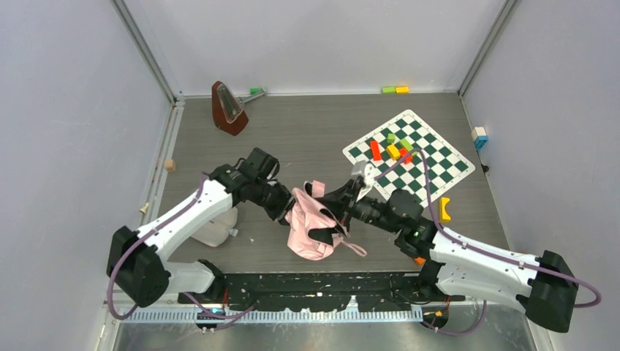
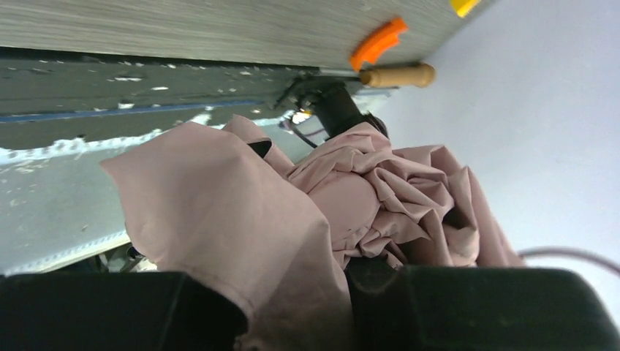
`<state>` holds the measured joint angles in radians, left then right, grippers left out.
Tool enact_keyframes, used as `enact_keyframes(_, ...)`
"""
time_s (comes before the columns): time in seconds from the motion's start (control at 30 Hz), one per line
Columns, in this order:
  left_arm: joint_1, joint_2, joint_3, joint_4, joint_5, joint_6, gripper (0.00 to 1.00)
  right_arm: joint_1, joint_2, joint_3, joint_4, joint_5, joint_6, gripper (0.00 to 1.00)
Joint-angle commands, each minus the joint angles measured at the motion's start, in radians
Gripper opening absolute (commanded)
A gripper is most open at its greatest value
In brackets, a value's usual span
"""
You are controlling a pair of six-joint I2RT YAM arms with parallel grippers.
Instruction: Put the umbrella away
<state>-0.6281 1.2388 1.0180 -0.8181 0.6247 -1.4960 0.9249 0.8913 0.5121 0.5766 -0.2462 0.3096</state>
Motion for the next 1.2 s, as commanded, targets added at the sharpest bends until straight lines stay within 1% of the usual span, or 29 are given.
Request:
enact_keyframes(0.0,0.003,0.080,-0.038,-0.027,-0.035,-0.012,0.00,0.180,0.024,0.014,0.022,0.212,-0.200,0.05)
enact_keyframes(0.07,0.003,0.101,-0.066,0.046,-0.040,-0.074,0.00,0.252,0.090,0.003,0.055,0.268,-0.209,0.05)
enact_keyframes(0.13,0.005,0.120,-0.099,0.109,-0.043,-0.123,0.00,0.295,0.117,-0.028,0.095,0.370,-0.173,0.05)
enact_keyframes(0.17,0.004,0.130,-0.116,0.122,-0.044,-0.137,0.00,0.300,0.119,-0.072,0.121,0.382,-0.167,0.05)
enact_keyframes(0.2,0.004,0.143,-0.144,0.152,-0.032,-0.155,0.00,0.305,0.117,-0.090,0.144,0.380,-0.188,0.05)
enact_keyframes(0.33,0.005,0.203,-0.279,0.343,0.021,-0.264,0.00,0.314,0.151,-0.147,0.118,0.348,-0.205,0.05)
enact_keyframes(0.37,0.006,0.225,-0.294,0.366,0.021,-0.278,0.00,0.315,0.166,-0.174,0.160,0.344,-0.190,0.05)
enact_keyframes(0.43,0.006,0.295,-0.288,0.375,0.020,-0.283,0.00,0.317,0.234,-0.219,0.241,0.346,-0.158,0.05)
enact_keyframes(0.47,0.006,0.316,-0.271,0.370,0.018,-0.271,0.00,0.318,0.302,-0.244,0.274,0.346,-0.149,0.05)
enact_keyframes(0.5,0.005,0.347,-0.250,0.355,0.011,-0.255,0.00,0.318,0.339,-0.254,0.348,0.338,-0.127,0.05)
enact_keyframes(0.53,0.007,0.384,-0.222,0.328,-0.003,-0.237,0.00,0.318,0.418,-0.264,0.379,0.327,-0.112,0.05)
enact_keyframes(0.57,0.006,0.413,-0.195,0.300,-0.021,-0.221,0.00,0.318,0.460,-0.268,0.447,0.323,-0.065,0.05)
enact_keyframes(0.6,0.006,0.441,-0.173,0.289,-0.037,-0.207,0.02,0.318,0.541,-0.285,0.501,0.316,-0.040,0.05)
enact_keyframes(0.63,0.006,0.469,-0.149,0.278,-0.045,-0.191,0.10,0.317,0.587,-0.295,0.623,0.313,0.017,0.05)
enact_keyframes(0.67,0.005,0.499,-0.122,0.253,-0.044,-0.171,0.18,0.316,0.677,-0.314,0.683,0.313,0.046,0.05)
enact_keyframes(0.7,0.006,0.526,-0.085,0.226,-0.039,-0.136,0.30,0.316,0.766,-0.319,0.801,0.306,0.105,0.05)
enact_keyframes(0.77,0.005,0.572,-0.032,0.165,-0.025,-0.067,0.49,0.312,0.874,-0.322,0.931,0.290,0.168,0.05)
enact_keyframes(0.8,0.005,0.587,0.007,0.100,-0.024,-0.033,0.58,0.312,0.902,-0.316,0.960,0.288,0.192,0.05)
enact_keyframes(0.83,0.006,0.593,0.027,0.066,-0.027,-0.006,0.63,0.311,0.946,-0.314,1.001,0.291,0.226,0.05)
enact_keyframes(0.9,0.006,0.585,0.034,0.060,-0.034,0.018,0.65,0.308,0.979,-0.311,1.033,0.295,0.244,0.05)
enact_keyframes(1.0,0.006,0.558,0.038,0.036,-0.071,0.038,0.63,0.283,0.968,-0.333,1.020,0.303,0.266,0.05)
enact_keyframes(1.03,0.007,0.555,0.042,0.022,-0.083,0.048,0.58,0.260,0.947,-0.341,1.009,0.298,0.271,0.05)
enact_keyframes(1.07,0.007,0.556,0.049,0.014,-0.094,0.058,0.50,0.248,0.934,-0.357,1.005,0.291,0.273,0.05)
enact_keyframes(1.1,0.008,0.562,0.053,0.003,-0.103,0.064,0.38,0.224,0.896,-0.365,0.988,0.274,0.273,0.05)
enact_keyframes(1.13,0.009,0.571,0.055,-0.008,-0.108,0.065,0.22,0.202,0.871,-0.379,0.953,0.268,0.269,0.05)
enact_keyframes(1.17,0.010,0.583,0.055,-0.013,-0.106,0.065,0.07,0.193,0.807,-0.384,0.925,0.242,0.265,0.05)
